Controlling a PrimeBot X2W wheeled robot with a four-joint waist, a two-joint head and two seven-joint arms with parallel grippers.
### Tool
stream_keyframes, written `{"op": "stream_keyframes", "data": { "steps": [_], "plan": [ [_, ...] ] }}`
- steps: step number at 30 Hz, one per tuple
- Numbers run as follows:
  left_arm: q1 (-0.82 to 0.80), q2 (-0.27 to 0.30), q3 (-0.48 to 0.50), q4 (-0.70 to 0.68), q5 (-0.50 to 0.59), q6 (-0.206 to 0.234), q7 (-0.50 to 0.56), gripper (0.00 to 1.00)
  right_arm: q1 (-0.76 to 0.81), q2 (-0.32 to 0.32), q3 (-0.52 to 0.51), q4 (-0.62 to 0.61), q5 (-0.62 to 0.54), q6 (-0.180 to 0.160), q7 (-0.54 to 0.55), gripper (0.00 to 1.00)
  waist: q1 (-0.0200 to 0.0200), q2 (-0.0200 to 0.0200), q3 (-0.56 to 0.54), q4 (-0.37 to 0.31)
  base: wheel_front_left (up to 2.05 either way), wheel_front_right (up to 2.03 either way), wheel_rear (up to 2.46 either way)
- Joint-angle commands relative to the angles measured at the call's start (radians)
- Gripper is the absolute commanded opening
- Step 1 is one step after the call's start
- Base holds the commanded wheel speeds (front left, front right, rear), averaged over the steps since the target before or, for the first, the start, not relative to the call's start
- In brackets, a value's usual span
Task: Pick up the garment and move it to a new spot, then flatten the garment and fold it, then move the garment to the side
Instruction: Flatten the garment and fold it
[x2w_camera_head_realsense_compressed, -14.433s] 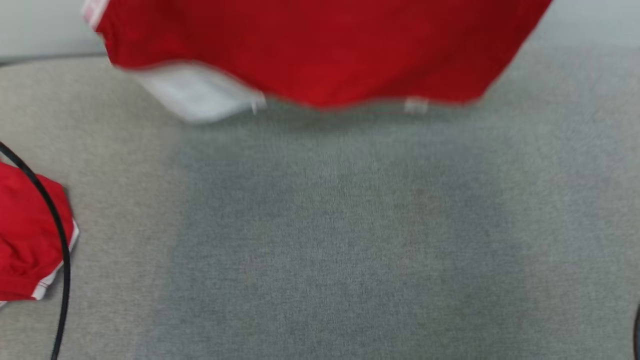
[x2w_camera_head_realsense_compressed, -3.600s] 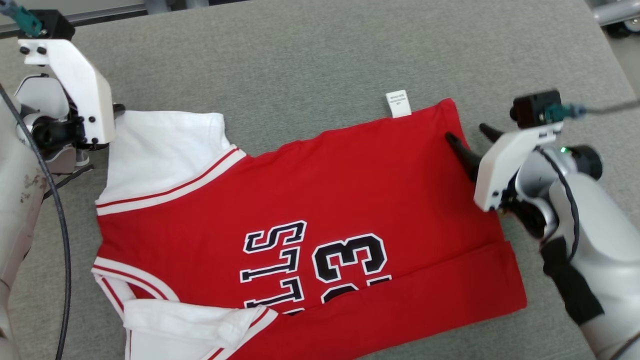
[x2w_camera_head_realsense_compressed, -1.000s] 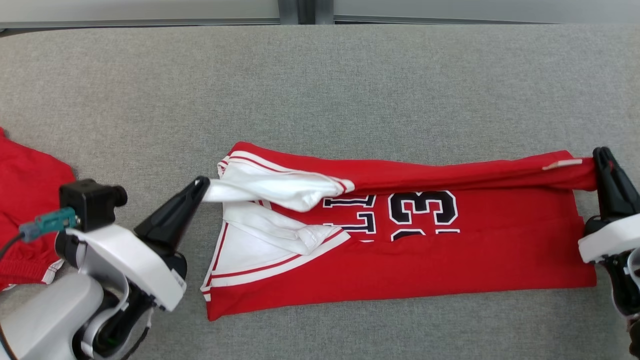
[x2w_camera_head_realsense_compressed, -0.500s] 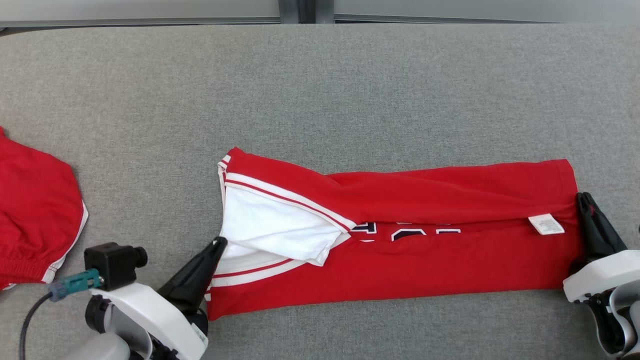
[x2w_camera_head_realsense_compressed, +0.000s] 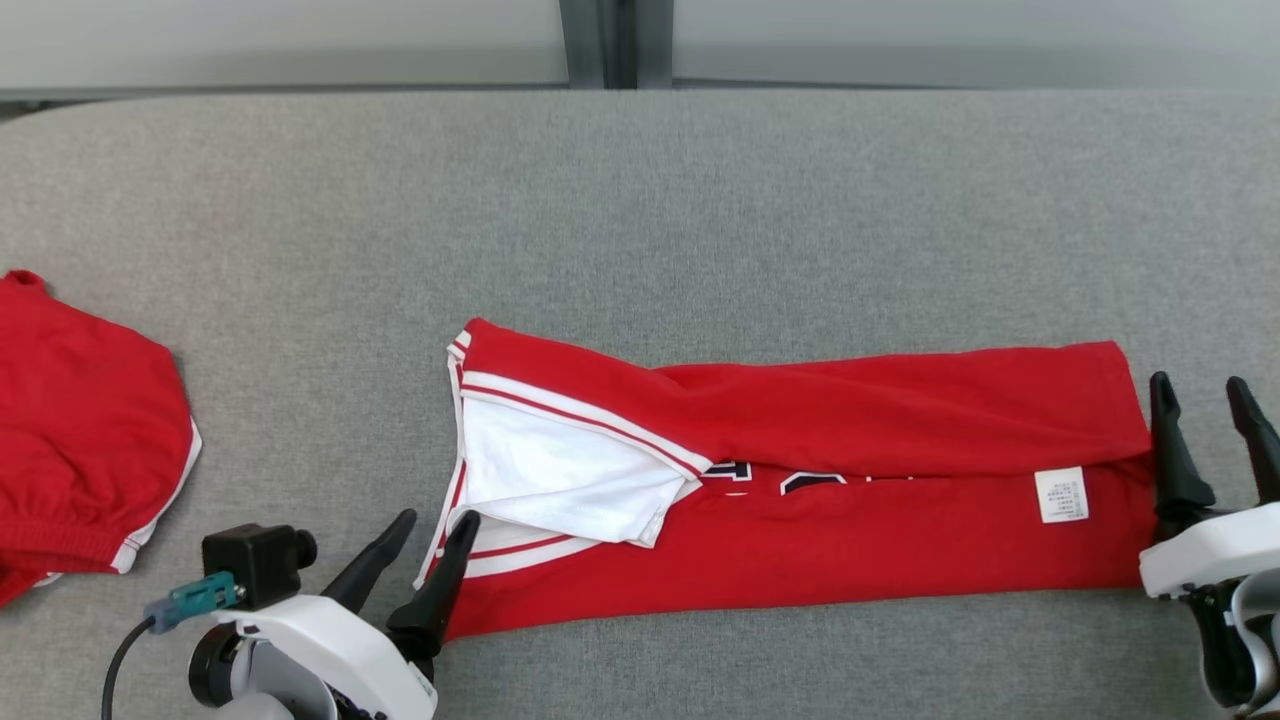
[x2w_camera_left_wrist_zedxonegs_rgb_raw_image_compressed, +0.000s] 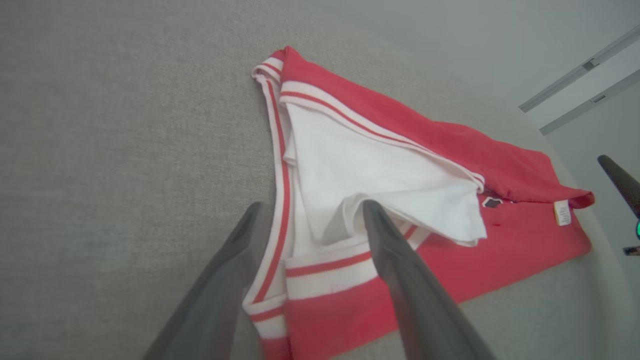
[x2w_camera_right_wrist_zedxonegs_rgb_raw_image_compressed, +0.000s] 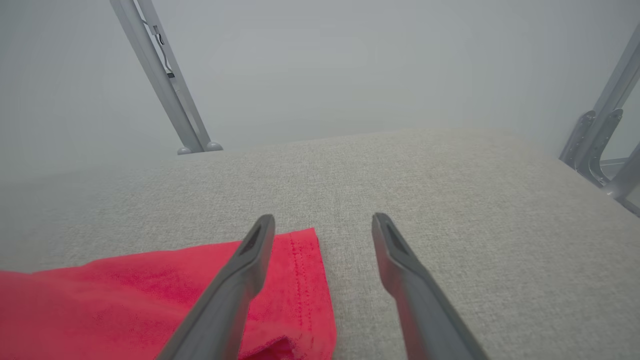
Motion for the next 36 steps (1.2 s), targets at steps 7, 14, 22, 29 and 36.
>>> {"op": "stream_keyframes", "data": {
  "steps": [7, 14, 22, 29, 36],
  "plan": [
    [0.063, -0.059, 0.096, 0.055, 0.054, 0.056, -0.041, 1.00, 0.076, 0.047, 0.001, -0.115, -0.033, 0.000, -0.002, 1.00, 0.0000, -0.0001, -0.100, -0.006, 0.00, 0.00, 0.00],
    [0.178, -0.192, 0.304, 0.076, 0.327, 0.093, -0.042, 1.00, 0.149, 0.076, 0.066, -0.178, -0.037, 0.000, -0.002, 1.00, 0.0000, -0.0001, -0.186, -0.007, 0.00, 0.00, 0.00],
    [0.321, -0.315, 0.448, 0.086, 0.560, 0.050, -0.043, 1.00, 0.254, 0.111, 0.133, -0.225, -0.065, 0.000, -0.002, 1.00, 0.0000, -0.0001, -0.267, -0.017, 0.00, 0.00, 0.00],
    [0.396, -0.383, 0.542, 0.074, 0.772, -0.009, -0.043, 1.00, 0.341, 0.148, 0.132, -0.258, -0.078, 0.000, -0.002, 1.00, 0.0000, -0.0001, -0.314, -0.025, 0.00, 0.00, 0.00],
    [0.474, -0.462, 0.634, 0.088, 0.879, -0.059, -0.043, 1.00, 0.411, 0.165, 0.130, -0.258, -0.084, 0.000, -0.002, 1.00, 0.0000, -0.0001, -0.361, -0.034, 0.00, 0.00, 0.00]
  ]
}}
